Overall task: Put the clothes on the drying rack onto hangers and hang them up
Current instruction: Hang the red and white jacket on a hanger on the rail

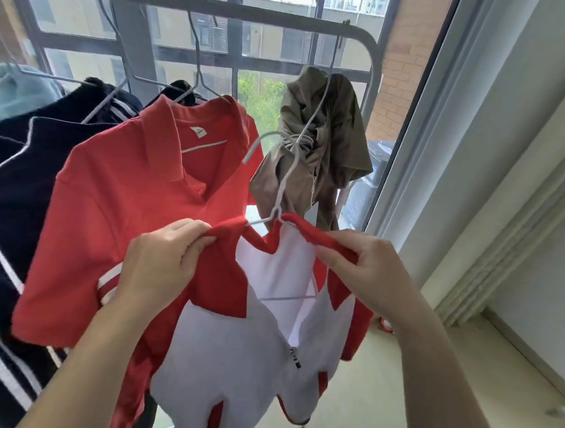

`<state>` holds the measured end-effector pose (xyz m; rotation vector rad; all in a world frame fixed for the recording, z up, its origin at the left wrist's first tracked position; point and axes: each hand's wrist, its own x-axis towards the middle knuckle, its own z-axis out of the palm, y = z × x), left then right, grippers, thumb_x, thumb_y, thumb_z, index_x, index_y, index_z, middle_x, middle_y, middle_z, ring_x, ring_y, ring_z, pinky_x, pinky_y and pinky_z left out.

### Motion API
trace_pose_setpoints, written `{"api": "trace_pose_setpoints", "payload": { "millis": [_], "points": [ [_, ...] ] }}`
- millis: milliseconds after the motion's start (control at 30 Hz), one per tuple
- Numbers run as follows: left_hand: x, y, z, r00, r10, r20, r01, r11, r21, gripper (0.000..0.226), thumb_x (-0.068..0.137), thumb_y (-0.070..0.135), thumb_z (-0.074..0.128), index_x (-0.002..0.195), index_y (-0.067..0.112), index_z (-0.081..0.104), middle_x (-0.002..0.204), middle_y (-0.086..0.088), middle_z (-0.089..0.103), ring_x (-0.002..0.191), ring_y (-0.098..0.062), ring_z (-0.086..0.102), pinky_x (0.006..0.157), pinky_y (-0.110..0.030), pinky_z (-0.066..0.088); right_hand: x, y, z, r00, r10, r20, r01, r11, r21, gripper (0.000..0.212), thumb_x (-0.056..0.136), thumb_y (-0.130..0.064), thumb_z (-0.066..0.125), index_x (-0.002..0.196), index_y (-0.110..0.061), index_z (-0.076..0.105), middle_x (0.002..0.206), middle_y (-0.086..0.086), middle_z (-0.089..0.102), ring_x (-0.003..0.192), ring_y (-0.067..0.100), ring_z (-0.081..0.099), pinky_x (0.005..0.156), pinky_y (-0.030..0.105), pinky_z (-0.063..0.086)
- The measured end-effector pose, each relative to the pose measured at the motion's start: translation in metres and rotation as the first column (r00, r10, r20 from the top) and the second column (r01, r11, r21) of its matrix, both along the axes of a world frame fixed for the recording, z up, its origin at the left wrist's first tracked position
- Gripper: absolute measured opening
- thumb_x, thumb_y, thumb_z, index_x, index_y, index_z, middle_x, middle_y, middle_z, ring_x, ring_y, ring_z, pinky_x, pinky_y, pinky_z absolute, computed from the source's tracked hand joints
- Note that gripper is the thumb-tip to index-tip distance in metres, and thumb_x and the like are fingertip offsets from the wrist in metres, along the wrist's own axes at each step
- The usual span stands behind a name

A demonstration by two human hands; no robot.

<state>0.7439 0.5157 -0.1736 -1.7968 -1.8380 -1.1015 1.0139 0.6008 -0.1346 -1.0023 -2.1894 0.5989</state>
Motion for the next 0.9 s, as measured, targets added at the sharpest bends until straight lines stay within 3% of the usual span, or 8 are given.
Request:
{"api": "trace_pose_setpoints", "payload": {
  "millis": [133, 300, 467, 567, 667, 733, 833, 900],
  "points": [
    [-0.015, -0.005, 0.0, 0.99, -0.073, 0.124, 0.064, 0.995, 0.076, 0.03, 0.092, 0.033, 0.047, 0.094, 0.012, 0.069, 0.086, 0.008, 0.068, 0.08, -0.008, 0.06, 0.068, -0.021, 0.044, 0.002, 0.016, -0.005, 0.981, 0.092, -0.171, -0.098, 0.995, -0.027, 0.038, 0.086, -0.046, 0.054, 0.111, -0.021, 0.068, 0.114, -0.016, 0.062, 0.11, -0.003, 0.056, 0.098, 0.019, 0.042],
    [-0.02, -0.004, 0.008, 0.979, -0.167, 0.121, 0.161, 0.985, 0.053, 0.028, 0.093, 0.032, 0.049, 0.091, 0.012, 0.069, 0.08, 0.017, 0.062, 0.075, 0.001, 0.059, 0.067, -0.015, 0.044, -0.008, 0.033, -0.003, 0.997, -0.014, 0.077, -0.007, 0.964, 0.267, 0.037, 0.088, -0.049, 0.047, 0.112, -0.027, 0.065, 0.097, -0.021, 0.059, 0.097, 0.01, 0.052, 0.089, 0.033, 0.042],
    [-0.025, -0.002, 0.01, 0.96, -0.231, 0.157, 0.223, 0.973, 0.067, 0.028, 0.092, 0.028, 0.05, 0.085, 0.008, 0.068, 0.075, 0.011, 0.062, 0.072, 0.0, 0.058, 0.067, -0.014, 0.042, -0.02, 0.035, -0.009, 0.996, 0.091, -0.017, -0.086, 0.973, 0.215, 0.024, 0.092, -0.034, 0.052, 0.089, -0.017, 0.069, 0.079, -0.013, 0.06, 0.078, 0.004, 0.056, 0.072, 0.02, 0.041],
    [-0.036, 0.0, 0.012, 0.941, -0.107, 0.321, 0.097, 0.994, 0.048, 0.026, 0.088, 0.033, 0.05, 0.075, 0.016, 0.064, 0.064, -0.005, 0.06, 0.063, -0.01, 0.054, 0.06, -0.022, 0.041, -0.018, 0.033, -0.017, 0.999, 0.014, -0.052, 0.0, 0.965, 0.263, 0.025, 0.093, -0.035, 0.05, 0.089, -0.017, 0.066, 0.08, -0.009, 0.062, 0.077, 0.012, 0.058, 0.071, 0.031, 0.046],
    [-0.054, 0.01, 0.018, 0.864, 0.117, 0.49, 0.016, 0.966, -0.26, 0.021, 0.089, 0.038, 0.051, 0.076, 0.025, 0.062, 0.064, -0.007, 0.06, 0.064, -0.02, 0.055, 0.067, -0.037, 0.046, -0.016, 0.031, -0.018, 0.997, -0.016, -0.071, 0.036, 0.958, 0.283, 0.025, 0.093, -0.035, 0.05, 0.089, -0.017, 0.066, 0.08, -0.011, 0.06, 0.074, 0.012, 0.056, 0.068, 0.033, 0.047],
    [-0.055, 0.012, 0.023, 0.836, 0.168, 0.522, 0.038, 0.932, -0.361, 0.022, 0.095, 0.03, 0.052, 0.076, 0.026, 0.063, 0.069, 0.001, 0.061, 0.066, -0.013, 0.057, 0.071, -0.035, 0.055, -0.016, 0.031, -0.018, 0.997, -0.047, -0.065, 0.064, 0.952, 0.3, 0.025, 0.093, -0.036, 0.049, 0.088, -0.017, 0.065, 0.08, -0.011, 0.06, 0.074, 0.013, 0.056, 0.066, 0.035, 0.048],
    [-0.042, 0.002, 0.027, 0.832, -0.013, 0.555, 0.195, 0.943, -0.27, 0.013, 0.094, 0.033, 0.052, 0.104, 0.027, 0.059, 0.097, 0.012, 0.063, 0.089, -0.002, 0.061, 0.071, -0.01, 0.05, -0.015, 0.031, -0.015, 0.99, -0.106, -0.091, 0.128, 0.949, 0.287, 0.028, 0.092, -0.038, 0.049, 0.089, -0.017, 0.066, 0.082, -0.009, 0.063, 0.077, 0.017, 0.06, 0.068, 0.037, 0.049],
    [-0.038, 0.001, 0.019, 0.903, -0.084, 0.422, 0.23, 0.923, -0.309, 0.025, 0.09, 0.037, 0.058, 0.114, 0.032, 0.055, 0.106, 0.017, 0.062, 0.101, 0.0, 0.059, 0.085, -0.019, 0.049, -0.014, 0.033, -0.012, 0.984, -0.141, -0.107, 0.165, 0.948, 0.274, 0.029, 0.09, -0.039, 0.049, 0.09, -0.017, 0.068, 0.084, -0.006, 0.066, 0.08, 0.021, 0.062, 0.069, 0.037, 0.049]
  ]
}}
